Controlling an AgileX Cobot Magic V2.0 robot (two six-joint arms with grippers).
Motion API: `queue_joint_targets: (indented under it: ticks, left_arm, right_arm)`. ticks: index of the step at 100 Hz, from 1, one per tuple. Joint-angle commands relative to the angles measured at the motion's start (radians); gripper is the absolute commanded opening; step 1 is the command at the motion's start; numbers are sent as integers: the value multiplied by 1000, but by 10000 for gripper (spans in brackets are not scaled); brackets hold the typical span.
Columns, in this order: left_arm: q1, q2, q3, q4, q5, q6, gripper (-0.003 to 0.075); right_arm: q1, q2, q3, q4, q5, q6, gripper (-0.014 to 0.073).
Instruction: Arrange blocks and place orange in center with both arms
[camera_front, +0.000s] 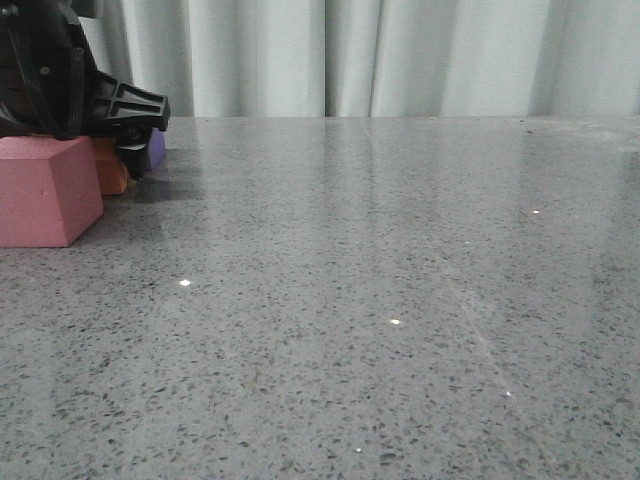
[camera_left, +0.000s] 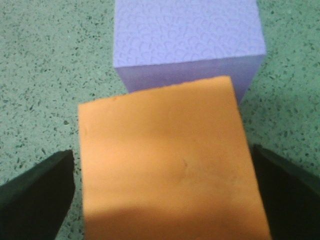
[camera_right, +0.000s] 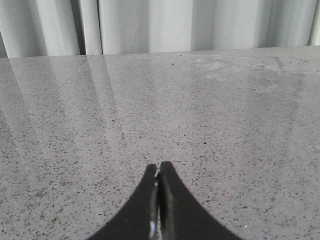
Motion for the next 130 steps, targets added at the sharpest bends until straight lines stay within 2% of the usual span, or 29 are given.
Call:
queue_joint_targets:
  ticks: [1,32,55,70,77,84,101,105,130]
  left_arm:
    - [1,-64,-32,15,-18,18,671]
    - [-1,-272,-32,-28,-79,68,662]
    - [-1,-459,-19,-41,-20,160,662]
    - [1,-578,61,-17,-16,182,640]
    - [1,-636,112,-11,-16,182,575]
    - [1,-697,167,-11,-16,182,459]
    - [1,-858,312,-11,-31,182,52]
    - [1,-900,337,-13,-31,182,-23]
    - [1,-1117,479,-18,-31,182,-15]
  right_arm:
    - [-5,-20,-14,-2,-88,-10,-67]
    - [-5,-20,-14,-2,-88,-10,-67]
    - [-5,-20,-14,-2,-88,-10,-67]
    - [-5,-20,-14,-2,-88,-10,-67]
    - [-5,-20,-14,-2,-88,-10,-67]
    - [-5,-20,-14,-2,-88,-10,-67]
    - [-5,-20,-14,-2,-88,-10,-67]
    - [-5,-20,-14,-2,-88,-10,-67]
    - [-5,-20,-14,-2,-88,-10,-67]
